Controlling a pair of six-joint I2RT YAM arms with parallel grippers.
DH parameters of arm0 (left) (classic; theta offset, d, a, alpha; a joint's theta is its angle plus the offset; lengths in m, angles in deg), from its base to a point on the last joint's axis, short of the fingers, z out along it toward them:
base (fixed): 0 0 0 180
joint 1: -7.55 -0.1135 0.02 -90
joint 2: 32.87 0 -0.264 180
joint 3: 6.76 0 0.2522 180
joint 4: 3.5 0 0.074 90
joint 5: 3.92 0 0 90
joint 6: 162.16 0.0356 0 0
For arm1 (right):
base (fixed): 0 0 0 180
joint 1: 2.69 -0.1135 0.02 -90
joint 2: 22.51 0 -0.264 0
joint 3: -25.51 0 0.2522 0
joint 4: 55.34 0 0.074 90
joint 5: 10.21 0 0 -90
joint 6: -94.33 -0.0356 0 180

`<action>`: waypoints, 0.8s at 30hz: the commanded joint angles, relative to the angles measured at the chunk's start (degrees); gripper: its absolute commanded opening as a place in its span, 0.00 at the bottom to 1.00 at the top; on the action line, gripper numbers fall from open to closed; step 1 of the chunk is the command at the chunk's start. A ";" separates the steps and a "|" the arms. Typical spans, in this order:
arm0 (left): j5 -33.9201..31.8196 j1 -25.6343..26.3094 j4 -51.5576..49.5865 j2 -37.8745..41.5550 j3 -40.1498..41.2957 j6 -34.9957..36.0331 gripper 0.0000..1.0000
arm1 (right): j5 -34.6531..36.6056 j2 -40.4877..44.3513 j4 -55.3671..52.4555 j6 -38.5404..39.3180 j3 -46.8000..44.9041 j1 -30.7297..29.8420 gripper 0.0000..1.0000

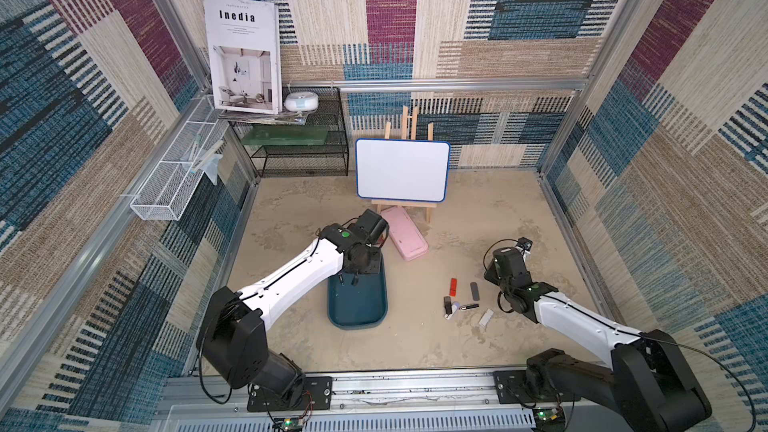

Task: Put the usb flash drive into the storage box
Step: Place the USB flash in the storage box.

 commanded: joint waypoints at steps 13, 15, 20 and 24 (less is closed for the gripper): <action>0.42 -6.26 7.72 -12.68 -0.29 -1.14 0.00 | 0.43 0.41 0.14 0.09 -0.10 -0.01 0.52; 0.24 -6.53 7.75 -13.67 -0.25 -1.46 0.00 | 0.13 -0.13 0.31 0.06 0.05 -0.01 0.52; -1.15 -7.07 7.02 -17.46 -0.99 -2.30 0.01 | -0.11 -1.04 0.04 0.04 0.52 0.01 0.52; -1.85 -7.67 7.59 -19.31 -0.67 -2.67 0.00 | -0.35 -0.71 0.56 0.14 0.25 -0.01 0.52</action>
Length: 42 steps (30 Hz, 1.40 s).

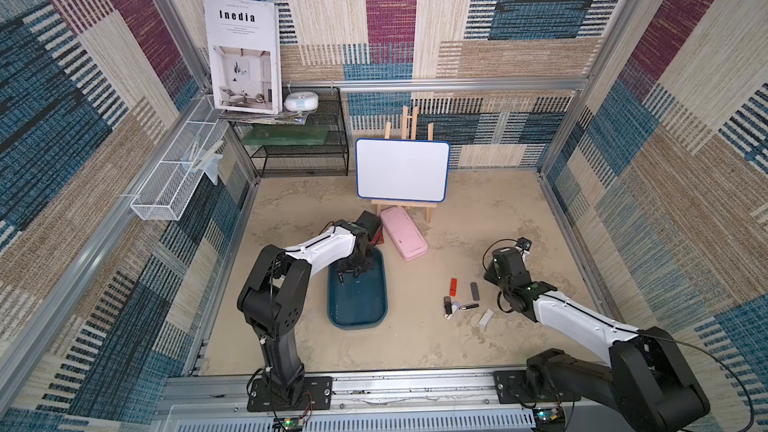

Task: Put the usb flash drive into the storage box
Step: Place the USB flash in the storage box.

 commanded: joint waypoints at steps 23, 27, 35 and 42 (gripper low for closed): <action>-1.15 -1.20 -3.15 3.14 -0.14 0.38 0.35 | -1.58 -0.69 0.76 0.41 0.27 -0.01 0.51; -1.33 -1.20 -5.09 6.06 -0.53 1.04 0.44 | -1.90 -0.74 0.91 0.47 0.27 -0.01 0.52; 4.63 -0.94 -9.43 20.91 -0.87 3.94 0.45 | -2.51 -1.12 1.27 1.51 0.27 -0.01 0.54; 13.78 -0.85 -11.60 38.61 5.37 8.04 0.47 | -6.00 -2.23 -13.29 3.20 8.00 -0.01 0.52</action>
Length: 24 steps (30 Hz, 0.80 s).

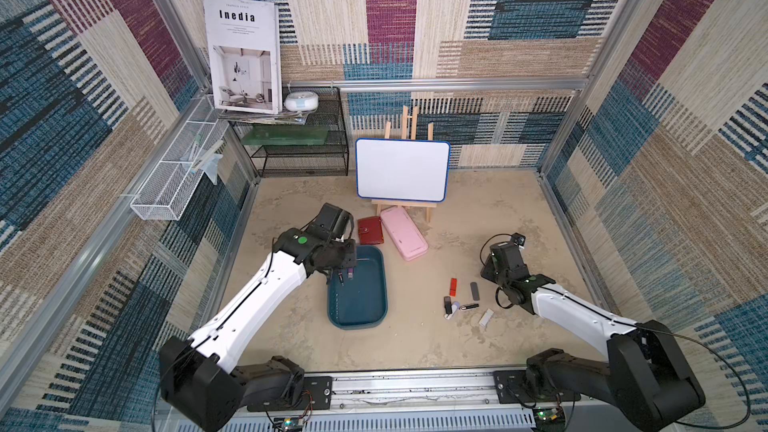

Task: Put the usb flash drive into the storage box
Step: Place the USB flash in the storage box, then pick up the USB flash from the center of the board.

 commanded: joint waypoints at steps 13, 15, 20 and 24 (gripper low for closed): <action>1.83 1.46 -3.32 13.18 11.19 5.79 0.48 | -19.17 7.07 -30.83 -3.22 3.63 -0.53 0.50; 1.02 1.62 -3.28 14.10 11.33 5.57 0.48 | -19.87 7.45 -32.87 -3.02 4.10 -0.80 0.49; -1.02 1.73 -3.32 15.85 11.61 5.02 0.49 | -20.75 6.37 -36.90 -2.94 4.83 -0.97 0.50; -1.11 1.73 -3.35 16.05 11.55 5.04 0.49 | -21.10 4.11 -37.85 -2.99 4.98 -1.05 0.50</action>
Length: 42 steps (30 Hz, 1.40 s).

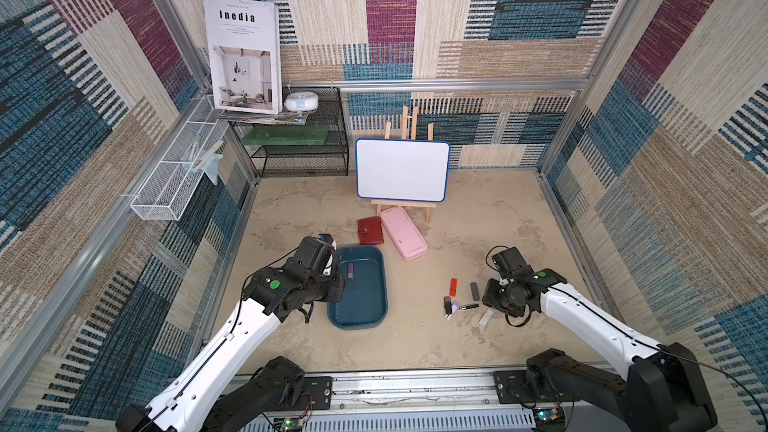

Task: Put the usb flash drive into the storage box
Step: Pick up the USB flash from the center of the board.

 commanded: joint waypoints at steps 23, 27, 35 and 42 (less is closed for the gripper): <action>-1.11 0.03 0.15 0.01 0.02 -0.07 0.49 | -1.16 -8.06 -0.71 -1.66 -1.08 -4.59 0.47; -1.09 0.03 0.22 0.00 0.02 -0.03 0.49 | 0.03 -9.97 -1.46 -1.56 -0.23 -6.18 0.43; -1.20 0.03 0.18 -0.13 0.11 -0.08 0.49 | -0.87 -12.65 -1.34 -1.96 0.30 -9.19 0.35; -1.05 0.03 0.22 0.01 0.12 -0.04 0.49 | -2.27 -15.04 0.28 -1.41 0.23 -9.97 0.27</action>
